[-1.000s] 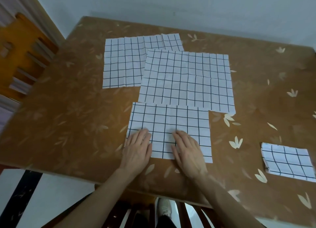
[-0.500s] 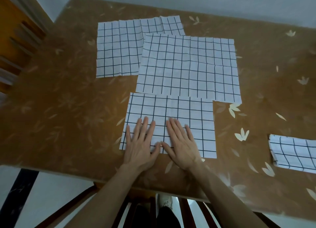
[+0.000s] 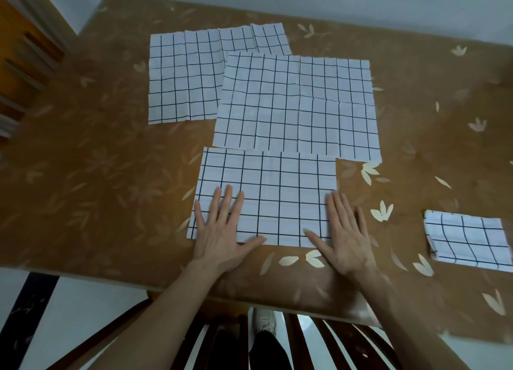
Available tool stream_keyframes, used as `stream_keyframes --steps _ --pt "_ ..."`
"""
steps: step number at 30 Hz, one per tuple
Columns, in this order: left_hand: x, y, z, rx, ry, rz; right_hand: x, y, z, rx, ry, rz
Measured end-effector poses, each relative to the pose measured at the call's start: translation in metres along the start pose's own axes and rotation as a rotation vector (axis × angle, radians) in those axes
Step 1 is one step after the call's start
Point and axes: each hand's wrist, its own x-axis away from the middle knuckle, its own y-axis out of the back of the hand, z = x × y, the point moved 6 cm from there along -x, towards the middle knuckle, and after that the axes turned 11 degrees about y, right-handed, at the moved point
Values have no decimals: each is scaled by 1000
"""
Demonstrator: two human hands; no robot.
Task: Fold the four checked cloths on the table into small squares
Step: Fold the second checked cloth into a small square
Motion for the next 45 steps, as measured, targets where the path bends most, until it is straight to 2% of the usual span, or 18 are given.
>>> stream_keyframes --steps 4,12,18,21,24,28,32,36,38,41,45 --pt "-1 0 0 -20 4 6 8 1 -10 14 -99 -21" --pt "0 1 -2 -34 15 4 8 0 -10 6 -103 -13" --pt "1 4 -5 -42 27 -26 10 7 -9 -71 -167 -74" --pt "6 9 -17 -8 -46 -68 13 18 -3 -137 -276 -165" --pt "16 13 -45 70 -200 -74 17 25 7 -187 -341 -200" --pt "25 8 -80 89 -314 -44 23 34 15 -278 -524 -82" --pt "27 -2 -89 33 -250 4 25 35 19 -248 -646 95" --pt "28 -5 -93 -1 -212 32 26 26 20 -364 -695 116" --pt "27 -3 -94 -12 -204 48 26 27 21 -395 -690 73" --pt "27 2 -95 -28 -199 64 22 30 23 -685 -661 -129" --pt "26 14 -96 -6 -152 50 23 24 31 -1208 -884 -360"
